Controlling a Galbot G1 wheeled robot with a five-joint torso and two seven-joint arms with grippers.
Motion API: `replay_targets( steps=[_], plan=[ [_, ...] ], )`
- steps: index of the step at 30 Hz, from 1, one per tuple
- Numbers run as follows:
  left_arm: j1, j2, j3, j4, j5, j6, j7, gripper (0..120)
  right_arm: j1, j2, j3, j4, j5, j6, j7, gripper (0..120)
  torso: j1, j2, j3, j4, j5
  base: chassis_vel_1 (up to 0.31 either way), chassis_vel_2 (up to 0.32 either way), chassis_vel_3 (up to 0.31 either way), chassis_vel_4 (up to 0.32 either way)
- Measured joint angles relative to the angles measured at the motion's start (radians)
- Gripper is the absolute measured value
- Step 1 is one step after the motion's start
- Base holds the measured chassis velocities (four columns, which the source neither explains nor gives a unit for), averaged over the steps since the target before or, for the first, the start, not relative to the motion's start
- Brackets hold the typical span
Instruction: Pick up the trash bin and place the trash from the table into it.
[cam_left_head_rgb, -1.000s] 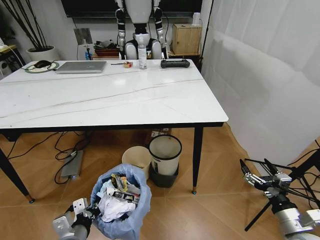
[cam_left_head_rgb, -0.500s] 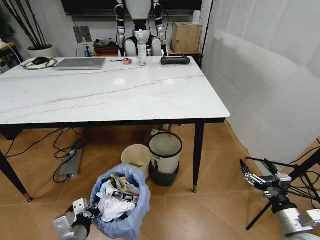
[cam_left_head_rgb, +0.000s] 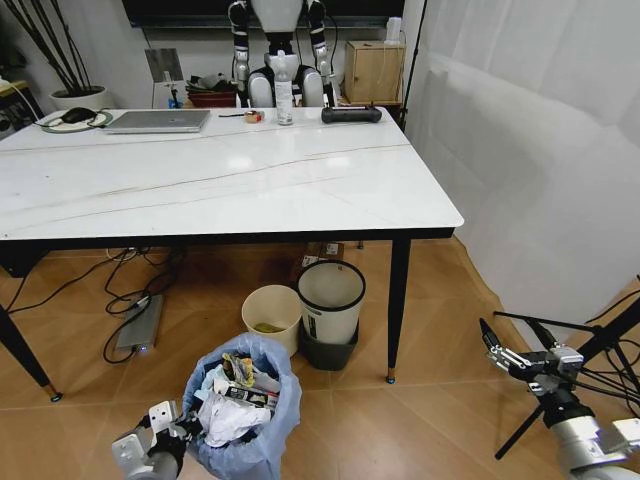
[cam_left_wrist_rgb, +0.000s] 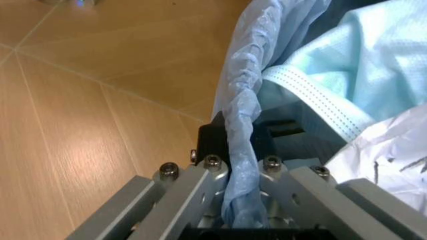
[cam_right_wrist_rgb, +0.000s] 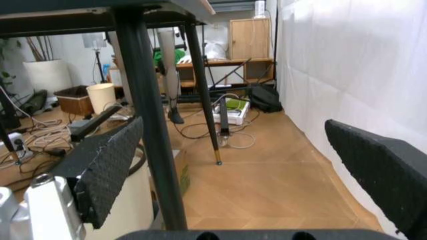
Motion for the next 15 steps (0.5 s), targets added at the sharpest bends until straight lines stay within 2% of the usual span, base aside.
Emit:
replay_targets(
  steps=[15],
  plan=[
    [-0.008, -0.017, 0.003, 0.021, 0.006, -0.006, 0.001, 0, 0.0, 0.0, 0.0, 0.0, 0.0, 0.0, 0.0, 100, -0.024, -0.065, -0.041, 0.0, 0.0, 0.0, 0.0, 0.0, 0.0]
  ],
)
